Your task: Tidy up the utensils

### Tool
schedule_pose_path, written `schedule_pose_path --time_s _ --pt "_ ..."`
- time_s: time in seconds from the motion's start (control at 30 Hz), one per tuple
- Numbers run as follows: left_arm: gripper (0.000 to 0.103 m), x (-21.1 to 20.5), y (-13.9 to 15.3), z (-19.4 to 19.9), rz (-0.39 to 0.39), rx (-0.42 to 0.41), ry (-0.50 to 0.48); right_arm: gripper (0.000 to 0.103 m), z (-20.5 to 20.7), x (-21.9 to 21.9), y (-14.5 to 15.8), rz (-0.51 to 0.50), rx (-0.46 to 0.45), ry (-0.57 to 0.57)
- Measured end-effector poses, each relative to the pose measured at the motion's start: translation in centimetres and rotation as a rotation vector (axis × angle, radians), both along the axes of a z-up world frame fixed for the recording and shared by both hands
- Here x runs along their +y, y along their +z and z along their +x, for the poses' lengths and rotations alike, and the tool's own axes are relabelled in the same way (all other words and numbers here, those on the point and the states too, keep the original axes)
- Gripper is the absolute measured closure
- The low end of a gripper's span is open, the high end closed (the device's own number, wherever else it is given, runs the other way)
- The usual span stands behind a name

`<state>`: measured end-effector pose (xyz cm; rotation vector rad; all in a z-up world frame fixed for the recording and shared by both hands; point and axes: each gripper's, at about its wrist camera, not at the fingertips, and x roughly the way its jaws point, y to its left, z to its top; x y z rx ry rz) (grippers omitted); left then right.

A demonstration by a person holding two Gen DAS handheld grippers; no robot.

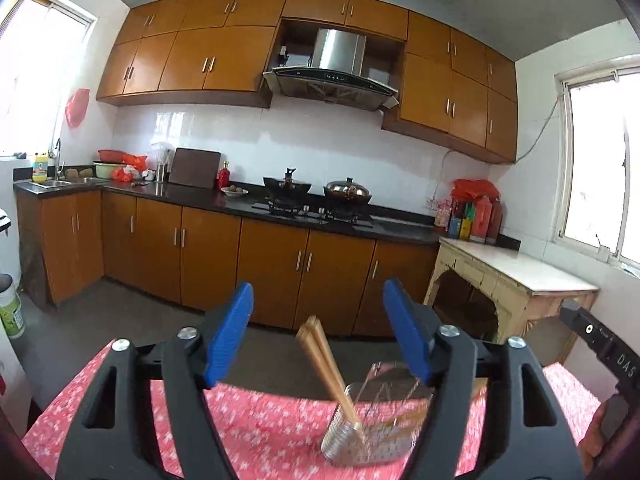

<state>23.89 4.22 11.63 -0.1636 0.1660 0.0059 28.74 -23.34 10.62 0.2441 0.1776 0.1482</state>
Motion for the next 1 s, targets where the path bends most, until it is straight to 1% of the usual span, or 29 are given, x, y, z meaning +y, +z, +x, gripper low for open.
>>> schedule_pose_path --time_s 0.07,0.13,0.17,0.2,0.3,0.4,0.53,0.63,0.73,0.87,1.0 --pt "0.027 0.4 -0.5 -0.9 0.0 0.019 -0.002 0.022 -1.5 0.3 -0.6 -0.006 0.007 0.006" --pt "0.019 0.9 -1.5 -2.3 -0.013 0.042 -0.029 0.016 -3.3 0.9 -1.4 -0.022 0.018 0.022" --pt "0.018 1.2 -2.1 -3.1 -0.018 0.053 -0.039 0.01 -3.9 1.1 -1.8 -0.026 0.02 0.026" --pt "0.014 1.3 -2.7 -3.8 -0.021 0.061 -0.043 0.005 -4.9 1.5 -2.4 -0.034 0.018 0.031" --pt "0.008 1.7 -4.3 -6.0 -0.017 0.071 -0.048 0.004 -7.4 2.5 -3.8 -0.062 0.017 0.02" --pt "0.003 1.4 -5.7 -8.2 0.018 0.067 -0.033 0.004 -9.3 3.5 -5.2 -0.107 0.018 0.008" --pt "0.002 1.1 -7.0 -10.3 0.057 0.074 -0.007 0.004 -12.0 4.7 -6.6 -0.185 -0.006 -0.018" --pt "0.002 0.8 -7.8 -12.3 0.086 0.054 0.034 0.004 -14.2 5.3 -7.5 -0.236 -0.025 -0.059" --pt "0.002 0.5 -8.6 -13.9 0.097 0.048 0.054 0.004 -15.4 5.1 -8.1 -0.239 -0.021 -0.077" --pt "0.002 -0.2 -9.3 -15.5 0.137 0.05 0.065 0.004 -16.9 4.7 -9.0 -0.235 -0.004 -0.079" --pt "0.002 -0.2 -10.0 -16.6 0.122 0.061 0.05 0.004 -18.1 4.2 -10.0 -0.231 0.011 -0.079"
